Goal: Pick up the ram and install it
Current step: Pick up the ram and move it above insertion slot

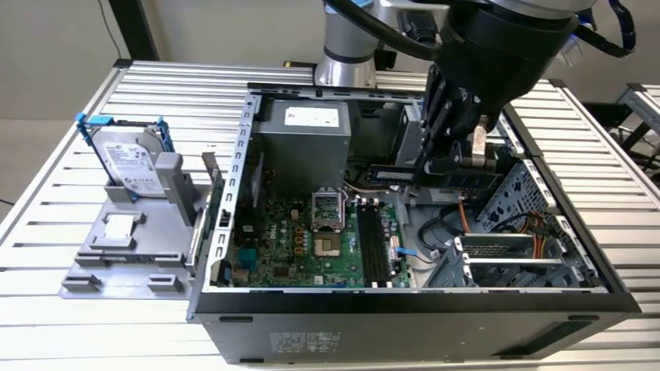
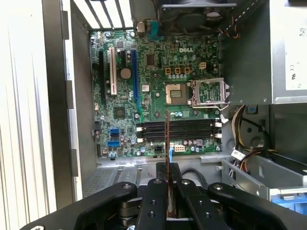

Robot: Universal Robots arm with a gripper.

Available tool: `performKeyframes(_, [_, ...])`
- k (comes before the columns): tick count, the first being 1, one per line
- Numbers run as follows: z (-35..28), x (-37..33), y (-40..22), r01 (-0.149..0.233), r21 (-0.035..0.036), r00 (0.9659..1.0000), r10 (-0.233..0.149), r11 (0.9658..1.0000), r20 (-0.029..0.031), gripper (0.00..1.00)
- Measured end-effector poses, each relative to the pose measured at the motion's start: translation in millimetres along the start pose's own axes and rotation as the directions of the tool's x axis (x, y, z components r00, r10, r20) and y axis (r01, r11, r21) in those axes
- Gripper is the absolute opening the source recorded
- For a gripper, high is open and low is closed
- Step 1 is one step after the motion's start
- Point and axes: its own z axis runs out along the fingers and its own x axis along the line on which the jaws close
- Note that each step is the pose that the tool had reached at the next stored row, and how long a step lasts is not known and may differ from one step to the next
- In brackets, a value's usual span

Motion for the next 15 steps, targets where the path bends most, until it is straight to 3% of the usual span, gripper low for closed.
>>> performKeyframes(15, [1.6, -32.5, 2.3, 0.000, 0.0000, 1.0000, 0.000, 1.0000, -0.0001, 0.00])
